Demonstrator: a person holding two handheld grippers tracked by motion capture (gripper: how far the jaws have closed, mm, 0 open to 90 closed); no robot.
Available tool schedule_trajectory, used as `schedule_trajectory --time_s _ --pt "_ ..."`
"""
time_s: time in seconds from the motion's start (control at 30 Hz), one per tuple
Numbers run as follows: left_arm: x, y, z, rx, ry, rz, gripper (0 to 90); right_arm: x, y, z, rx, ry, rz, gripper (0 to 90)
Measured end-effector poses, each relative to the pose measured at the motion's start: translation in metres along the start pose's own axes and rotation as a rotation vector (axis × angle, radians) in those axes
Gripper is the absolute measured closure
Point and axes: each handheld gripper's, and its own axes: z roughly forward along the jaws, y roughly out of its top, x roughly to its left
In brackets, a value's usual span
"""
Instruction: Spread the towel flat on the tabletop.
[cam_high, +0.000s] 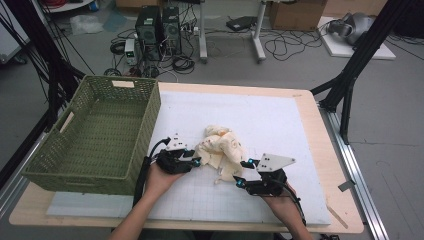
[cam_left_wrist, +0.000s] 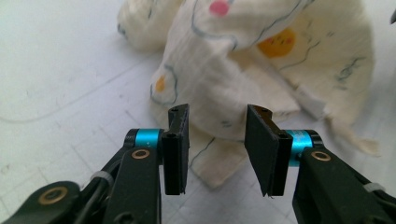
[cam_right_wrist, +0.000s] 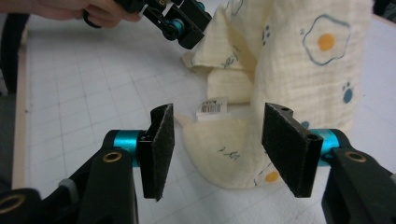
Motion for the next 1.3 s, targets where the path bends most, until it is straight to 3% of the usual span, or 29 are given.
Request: schedule_trajectory --time_s 0.23,0.53,0.67,0.83,1.07,1.3 --pt "-0.003 -0.001 0.012 0.074 0.027 0.030 73.1 -0.008 -0.004 0.019 0.096 0.002 0.006 53.1" --pt "-0.003 0.000 0.015 0.078 0.044 0.041 87.6 -0.011 -0.009 0.037 0.190 0.001 -0.006 61.0" --pt "-0.007 0.001 0.009 0.090 0.034 0.050 88.2 -0.014 -0.009 0.036 0.191 0.013 -0.012 81.6" --pt "-0.014 0.004 -0.008 0.055 0.028 0.078 88.4 -0.020 -0.009 0.024 0.181 0.050 -0.002 85.6" --pt "-0.021 0.007 -0.038 -0.003 0.033 0.077 88.6 -0.033 -0.012 -0.012 0.124 0.064 0.018 85.6" --pt "-0.031 0.004 -0.060 -0.011 0.030 0.094 88.6 -0.037 -0.025 -0.041 0.090 0.116 0.029 85.6"
